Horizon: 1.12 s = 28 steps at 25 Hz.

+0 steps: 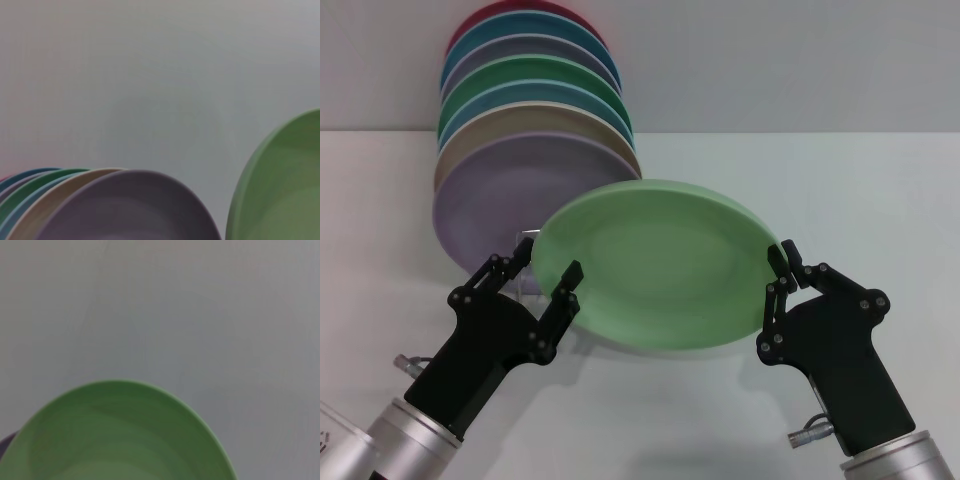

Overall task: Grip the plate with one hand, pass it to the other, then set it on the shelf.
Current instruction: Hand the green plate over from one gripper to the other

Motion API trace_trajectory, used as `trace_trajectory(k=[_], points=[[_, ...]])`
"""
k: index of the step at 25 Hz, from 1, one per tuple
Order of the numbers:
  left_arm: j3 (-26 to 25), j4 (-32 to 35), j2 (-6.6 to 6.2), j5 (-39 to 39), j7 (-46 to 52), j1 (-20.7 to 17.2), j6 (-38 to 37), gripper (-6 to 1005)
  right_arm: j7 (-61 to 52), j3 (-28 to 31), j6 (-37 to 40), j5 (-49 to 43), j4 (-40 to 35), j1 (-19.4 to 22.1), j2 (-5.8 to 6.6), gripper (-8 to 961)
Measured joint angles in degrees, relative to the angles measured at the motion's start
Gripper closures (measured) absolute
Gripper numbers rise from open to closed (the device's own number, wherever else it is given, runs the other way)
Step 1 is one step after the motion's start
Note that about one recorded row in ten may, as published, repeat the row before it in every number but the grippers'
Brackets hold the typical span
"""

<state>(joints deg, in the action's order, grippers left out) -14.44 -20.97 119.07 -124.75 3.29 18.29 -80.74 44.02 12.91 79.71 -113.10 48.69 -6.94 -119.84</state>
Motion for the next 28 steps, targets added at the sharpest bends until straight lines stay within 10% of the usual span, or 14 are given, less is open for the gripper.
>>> trace_trajectory(k=[19, 28], points=[[-0.51, 0.15, -0.07, 0.04, -0.08, -0.02, 0.94, 777, 0.01, 0.0, 0.0, -0.01, -0.28, -0.26, 0.23, 933], [-0.6, 0.15, -0.07, 0.03, 0.09, -0.02, 0.98, 811, 0.01, -0.07, 0.0, -0.13, -0.48, -0.45, 0.17, 931]])
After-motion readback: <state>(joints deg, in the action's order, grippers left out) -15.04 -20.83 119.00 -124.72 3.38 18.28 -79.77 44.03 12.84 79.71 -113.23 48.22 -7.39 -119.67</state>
